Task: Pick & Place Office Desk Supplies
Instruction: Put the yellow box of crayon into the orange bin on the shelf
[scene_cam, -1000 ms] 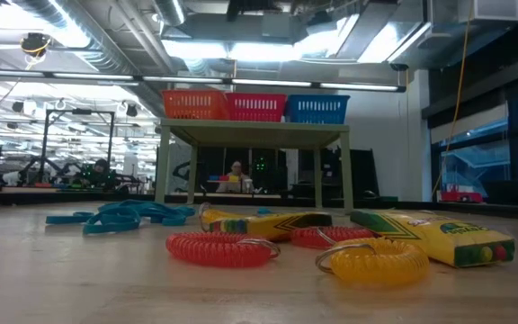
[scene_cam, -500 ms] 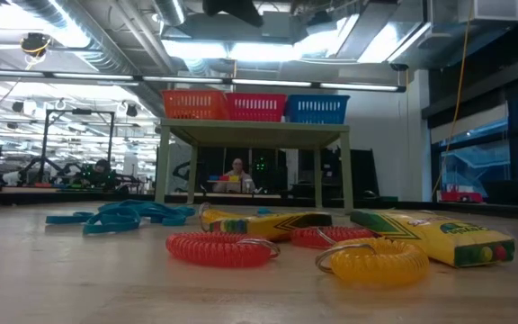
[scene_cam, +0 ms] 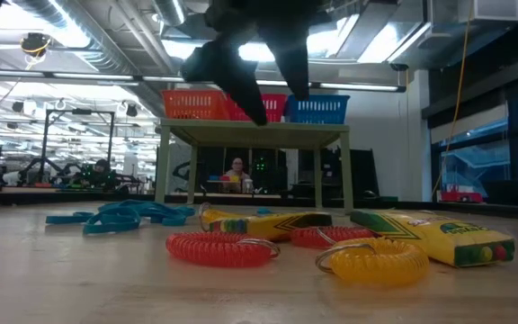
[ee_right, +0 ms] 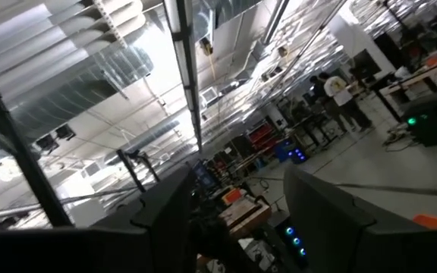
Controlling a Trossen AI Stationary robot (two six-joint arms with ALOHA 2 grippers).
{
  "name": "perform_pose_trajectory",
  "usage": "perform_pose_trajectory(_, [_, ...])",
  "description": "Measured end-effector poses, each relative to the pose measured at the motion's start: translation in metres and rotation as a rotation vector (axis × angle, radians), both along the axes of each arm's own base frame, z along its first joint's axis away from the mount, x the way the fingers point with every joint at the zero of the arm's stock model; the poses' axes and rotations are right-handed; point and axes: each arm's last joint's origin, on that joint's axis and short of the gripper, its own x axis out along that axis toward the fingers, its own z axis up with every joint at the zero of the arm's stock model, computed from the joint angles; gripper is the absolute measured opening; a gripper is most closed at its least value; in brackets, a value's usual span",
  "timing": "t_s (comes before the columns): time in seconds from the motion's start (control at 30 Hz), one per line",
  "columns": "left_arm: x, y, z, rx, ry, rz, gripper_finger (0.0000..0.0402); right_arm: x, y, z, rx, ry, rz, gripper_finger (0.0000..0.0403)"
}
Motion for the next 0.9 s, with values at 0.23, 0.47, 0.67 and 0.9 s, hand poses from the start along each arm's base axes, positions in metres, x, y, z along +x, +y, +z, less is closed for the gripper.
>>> perform_pose_trajectory(0.23, [-0.001, -0.006, -0.003, -0.005, -0.025, 0.227, 0.0242, 0.001, 0.005, -0.002, -0.027, 0.022, 0.099, 0.0213])
perform_pose_trajectory(0.47, [0.007, -0.002, -0.019, 0.047, 0.013, 0.188, 0.0242, 0.002, 0.008, -0.004, -0.069, 0.039, 0.197, 0.0213])
perform_pose_trajectory(0.67, [0.028, -0.007, -0.032, 0.080, 0.034, 0.104, 0.0242, 0.003, 0.009, -0.004, -0.086, 0.047, 0.240, 0.0213])
perform_pose_trajectory(0.9, [0.047, -0.002, -0.047, 0.117, 0.193, 0.049, 0.0242, 0.003, 0.010, -0.005, -0.094, 0.055, 0.260, 0.0213])
